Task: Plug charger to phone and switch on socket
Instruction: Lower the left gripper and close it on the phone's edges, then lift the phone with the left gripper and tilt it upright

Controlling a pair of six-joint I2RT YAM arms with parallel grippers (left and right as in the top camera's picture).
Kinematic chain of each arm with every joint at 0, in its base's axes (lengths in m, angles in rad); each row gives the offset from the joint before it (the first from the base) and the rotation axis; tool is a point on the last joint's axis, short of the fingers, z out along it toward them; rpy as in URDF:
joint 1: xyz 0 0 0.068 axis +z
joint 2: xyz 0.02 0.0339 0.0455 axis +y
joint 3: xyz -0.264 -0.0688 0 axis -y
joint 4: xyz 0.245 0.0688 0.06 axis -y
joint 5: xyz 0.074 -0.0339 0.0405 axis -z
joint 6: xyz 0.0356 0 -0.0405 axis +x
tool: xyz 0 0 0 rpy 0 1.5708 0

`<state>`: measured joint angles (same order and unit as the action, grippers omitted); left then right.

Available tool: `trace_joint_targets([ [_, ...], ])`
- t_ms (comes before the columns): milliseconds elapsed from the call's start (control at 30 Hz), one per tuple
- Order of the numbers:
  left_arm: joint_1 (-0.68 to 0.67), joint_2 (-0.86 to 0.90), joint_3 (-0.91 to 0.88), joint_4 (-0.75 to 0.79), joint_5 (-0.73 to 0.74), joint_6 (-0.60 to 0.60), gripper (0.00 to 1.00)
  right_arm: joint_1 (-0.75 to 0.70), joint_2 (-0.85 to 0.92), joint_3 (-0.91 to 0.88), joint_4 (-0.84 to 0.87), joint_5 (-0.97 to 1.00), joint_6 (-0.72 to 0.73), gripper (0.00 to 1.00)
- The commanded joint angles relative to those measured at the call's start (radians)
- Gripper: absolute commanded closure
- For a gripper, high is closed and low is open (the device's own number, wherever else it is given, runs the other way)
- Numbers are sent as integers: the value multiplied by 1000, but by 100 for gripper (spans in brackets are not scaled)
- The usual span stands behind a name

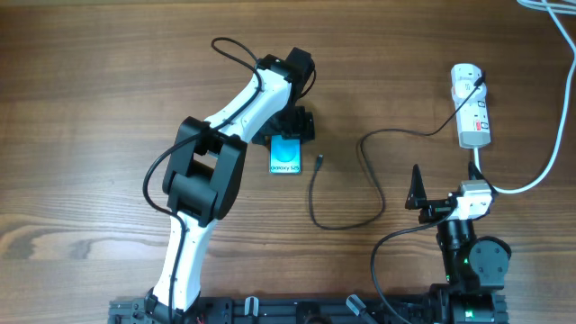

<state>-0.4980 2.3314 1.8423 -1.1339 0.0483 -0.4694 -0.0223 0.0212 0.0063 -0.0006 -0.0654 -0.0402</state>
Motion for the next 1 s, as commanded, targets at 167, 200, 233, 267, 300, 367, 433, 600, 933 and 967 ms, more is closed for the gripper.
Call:
trace_joint_targets([
  [167,-10,41,-45,3,48,-14,27,4,-7,-1,2,10,-12,0],
  [200,-10,41,-45,0,48,-14,27,4,-7,-1,2,10,-12,1],
  [233,-10,41,-45,-3,48,-14,27,4,-7,-1,2,10,-12,0],
  [267,-9,40,-45,-8,48,-13,27,4,-7,-1,2,10,-12,0],
  [300,-8,38,-42,-18,48,-14,27,4,-7,-1,2,10,-11,0],
  [367,-3,32,-30,-44,48,-14,27,4,-7,-1,2,10,-12,0],
  [433,4,26,1,-89,49,-14,28,4,-7,-1,2,10,-12,0],
  [600,21,16,74,-208,111,-12,30,4,-7,-1,2,10,-12,0],
  [933,114,15,84,-431,690,265,30,4,-7,-1,2,10,-12,0],
  [967,132,15,84,-459,770,311,30,4,-7,-1,2,10,-12,0],
])
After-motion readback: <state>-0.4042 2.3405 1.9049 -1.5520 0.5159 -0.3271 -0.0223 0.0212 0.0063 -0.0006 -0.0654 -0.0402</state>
